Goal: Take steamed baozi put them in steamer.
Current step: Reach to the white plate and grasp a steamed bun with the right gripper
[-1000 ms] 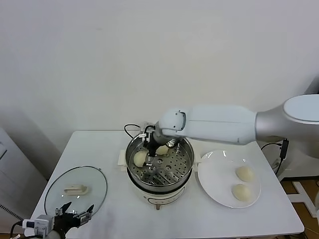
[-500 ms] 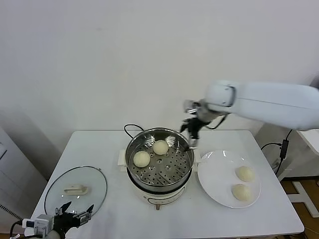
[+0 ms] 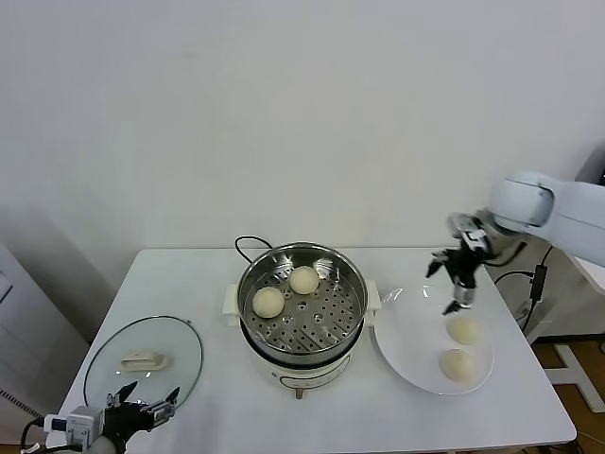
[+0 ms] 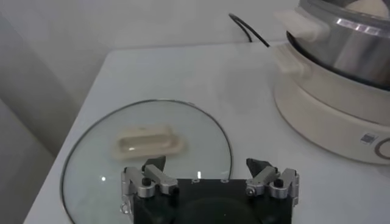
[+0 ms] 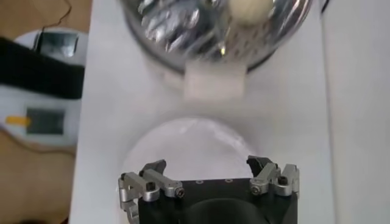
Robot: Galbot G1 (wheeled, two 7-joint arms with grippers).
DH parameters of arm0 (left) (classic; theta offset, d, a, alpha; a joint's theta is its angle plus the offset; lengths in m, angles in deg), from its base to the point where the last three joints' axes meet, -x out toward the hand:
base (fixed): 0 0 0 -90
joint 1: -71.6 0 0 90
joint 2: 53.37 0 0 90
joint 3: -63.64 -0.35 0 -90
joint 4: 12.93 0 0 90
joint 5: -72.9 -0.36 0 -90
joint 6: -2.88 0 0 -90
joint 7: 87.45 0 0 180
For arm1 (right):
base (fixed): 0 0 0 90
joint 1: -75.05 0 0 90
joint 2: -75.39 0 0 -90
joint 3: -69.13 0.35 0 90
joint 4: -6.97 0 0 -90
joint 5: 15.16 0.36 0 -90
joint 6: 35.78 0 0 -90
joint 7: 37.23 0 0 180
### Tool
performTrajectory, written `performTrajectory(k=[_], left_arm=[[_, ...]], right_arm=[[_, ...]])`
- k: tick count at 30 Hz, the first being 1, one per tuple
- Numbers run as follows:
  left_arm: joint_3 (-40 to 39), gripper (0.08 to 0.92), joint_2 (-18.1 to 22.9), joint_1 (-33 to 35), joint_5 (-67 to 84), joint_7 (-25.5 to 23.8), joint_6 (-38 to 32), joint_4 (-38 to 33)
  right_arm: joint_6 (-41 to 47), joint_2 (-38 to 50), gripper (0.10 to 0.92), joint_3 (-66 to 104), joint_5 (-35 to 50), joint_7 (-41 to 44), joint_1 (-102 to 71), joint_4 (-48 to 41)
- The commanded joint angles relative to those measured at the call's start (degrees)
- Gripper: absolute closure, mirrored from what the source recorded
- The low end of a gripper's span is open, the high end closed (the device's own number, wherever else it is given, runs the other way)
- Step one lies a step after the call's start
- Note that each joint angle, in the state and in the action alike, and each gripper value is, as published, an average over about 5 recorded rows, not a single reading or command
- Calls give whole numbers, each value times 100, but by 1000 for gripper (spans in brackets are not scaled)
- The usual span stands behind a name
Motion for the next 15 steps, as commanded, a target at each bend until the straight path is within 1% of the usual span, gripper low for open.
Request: performTrajectory(k=[1, 5, 15], left_arm=[[-12, 177, 12, -45, -8, 13, 28, 0], [-11, 177, 7, -82, -3, 20, 44, 21], [-19, 177, 20, -73, 3, 19, 51, 28]], right_arm=[[-617, 619, 203, 571, -1159, 212, -1124, -230], [-793, 559, 203, 1067, -1320, 120, -1663, -386], [-869, 384, 203, 1733, -1573, 42, -2583, -657]])
